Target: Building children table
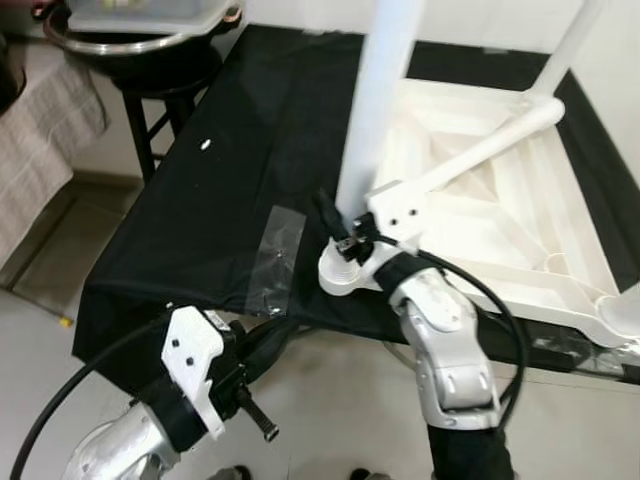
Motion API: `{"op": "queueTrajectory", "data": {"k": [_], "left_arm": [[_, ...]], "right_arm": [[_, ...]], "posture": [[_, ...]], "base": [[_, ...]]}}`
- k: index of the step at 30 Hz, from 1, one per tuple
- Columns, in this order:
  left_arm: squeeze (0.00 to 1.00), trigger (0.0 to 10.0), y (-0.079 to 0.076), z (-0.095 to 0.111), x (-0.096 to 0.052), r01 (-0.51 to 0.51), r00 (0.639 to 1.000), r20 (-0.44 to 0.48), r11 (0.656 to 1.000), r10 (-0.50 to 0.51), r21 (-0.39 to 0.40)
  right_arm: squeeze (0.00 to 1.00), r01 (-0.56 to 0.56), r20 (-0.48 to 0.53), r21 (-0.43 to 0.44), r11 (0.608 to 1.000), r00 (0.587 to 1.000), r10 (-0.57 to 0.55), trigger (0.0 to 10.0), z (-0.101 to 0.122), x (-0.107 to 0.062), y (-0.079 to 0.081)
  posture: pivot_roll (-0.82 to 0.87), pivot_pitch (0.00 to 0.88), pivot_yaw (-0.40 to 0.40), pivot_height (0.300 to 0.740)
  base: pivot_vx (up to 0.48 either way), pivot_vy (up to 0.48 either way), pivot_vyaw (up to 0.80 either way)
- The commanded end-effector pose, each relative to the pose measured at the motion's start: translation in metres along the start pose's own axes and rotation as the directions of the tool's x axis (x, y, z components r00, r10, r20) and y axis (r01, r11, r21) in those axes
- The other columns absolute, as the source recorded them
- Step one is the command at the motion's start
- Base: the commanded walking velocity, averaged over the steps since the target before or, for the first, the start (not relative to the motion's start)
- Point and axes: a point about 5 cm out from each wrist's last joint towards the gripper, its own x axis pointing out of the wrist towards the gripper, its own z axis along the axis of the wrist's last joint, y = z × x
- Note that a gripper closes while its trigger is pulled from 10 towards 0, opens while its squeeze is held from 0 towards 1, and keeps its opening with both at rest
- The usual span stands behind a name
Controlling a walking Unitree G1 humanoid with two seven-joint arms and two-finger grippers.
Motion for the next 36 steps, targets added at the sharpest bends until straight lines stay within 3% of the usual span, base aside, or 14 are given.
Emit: {"op": "queueTrajectory", "data": {"k": [1,2,7,8,9,10,13,17,18,20,21,23,25,36], "left_arm": [[0.0,10.0,-0.001,-0.006,-0.002,0.007,1.0,-0.028,1.0,-0.006,0.002],[0.0,10.0,0.0,-0.008,-0.001,0.004,0.999,-0.035,1.0,-0.003,0.016],[0.0,10.0,0.003,-0.014,0.0,-0.054,0.998,-0.039,0.995,0.058,0.08],[0.0,10.0,0.004,-0.016,0.0,-0.082,0.995,-0.039,0.991,0.087,0.108],[0.0,10.0,0.004,-0.016,0.0,-0.082,0.995,-0.039,0.991,0.087,0.108],[0.0,10.0,0.003,-0.022,0.0,-0.109,0.992,-0.048,0.981,0.118,0.161],[0.0,10.0,-0.002,-0.029,0.0,-0.086,0.992,-0.071,0.976,0.102,0.199],[0.0,10.0,-0.003,-0.034,0.0,-0.088,0.991,-0.08,0.966,0.11,0.243],[0.0,10.0,0.0,-0.038,0.001,-0.117,0.986,-0.079,0.943,0.149,0.312],[0.0,10.0,0.0,-0.039,0.001,-0.123,0.984,-0.08,0.935,0.158,0.332],[0.0,10.0,0.001,-0.041,0.001,-0.135,0.981,-0.084,0.919,0.177,0.37],[0.0,10.0,0.001,-0.043,0.0,-0.144,0.978,-0.081,0.906,0.191,0.398],[0.0,10.0,0.002,-0.046,0.0,-0.157,0.973,-0.071,0.856,0.219,0.493],[0.0,10.0,-0.008,-0.056,0.012,-0.147,0.972,-0.107,0.894,0.211,0.422]], "right_arm": [[0.0,0.062,-0.14,-0.058,0.996,0.988,-0.07,4.3,-0.024,-0.002,-0.01],[0.0,0.059,-0.122,-0.065,0.996,0.99,-0.067,10.0,-0.019,0.002,-0.012],[0.0,-0.085,-0.017,-0.012,0.996,0.996,0.085,10.0,0.005,0.011,-0.026],[1.0,-0.179,0.005,0.021,0.984,0.984,0.179,10.0,0.011,0.012,-0.037],[1.0,-0.179,0.005,0.021,0.984,0.984,0.179,10.0,0.011,0.012,-0.037],[1.0,-0.387,0.027,0.018,0.922,0.922,0.387,10.0,0.02,0.009,-0.054],[1.0,-0.575,0.023,-0.033,0.817,0.817,0.576,10.0,0.032,0.004,-0.069],[1.0,-0.635,0.023,-0.052,0.771,0.771,0.636,10.0,0.04,0.006,-0.077],[0.11,-0.687,0.047,-0.045,0.725,0.723,0.689,10.0,0.05,0.015,-0.084],[0.11,-0.702,0.054,-0.042,0.711,0.709,0.703,10.0,0.052,0.017,-0.085],[0.0,-0.722,0.053,-0.046,0.691,0.689,0.723,10.0,0.054,0.02,-0.086],[0.0,-0.735,0.049,-0.05,0.676,0.674,0.737,10.0,0.055,0.022,-0.085],[0.0,-0.759,0.032,-0.063,0.648,0.648,0.761,10.0,0.056,0.03,-0.085],[0.0,-0.783,0.01,-0.037,0.621,0.621,0.784,10.0,0.05,0.042,-0.089]], "posture": [[0.06,0.177,-0.059,0.74],[0.07,0.173,-0.058,0.74],[0.07,0.17,-0.059,0.74],[0.07,0.172,-0.06,0.74],[0.07,0.172,-0.06,0.74],[0.07,0.177,-0.063,0.74],[0.07,0.183,-0.063,0.74],[0.07,0.186,-0.063,0.74],[0.08,0.193,-0.062,0.74],[0.08,0.193,-0.062,0.74],[0.08,0.2,-0.061,0.74],[0.08,0.2,-0.061,0.74],[0.09,0.211,-0.063,0.74],[0.08,0.231,-0.068,0.74]], "base": [[0.0,0.0,0.0],[0.0,0.0,0.0],[0.0,0.0,0.0],[0.0,0.0,0.0],[0.0,0.0,0.0],[0.0,0.0,0.0],[0.0,0.0,0.0],[0.0,0.0,0.0],[0.0,0.0,0.0],[0.0,0.0,0.0],[0.0,0.0,0.0],[0.0,0.0,0.0],[0.0,0.0,0.0],[0.0,0.0,0.0]]}}
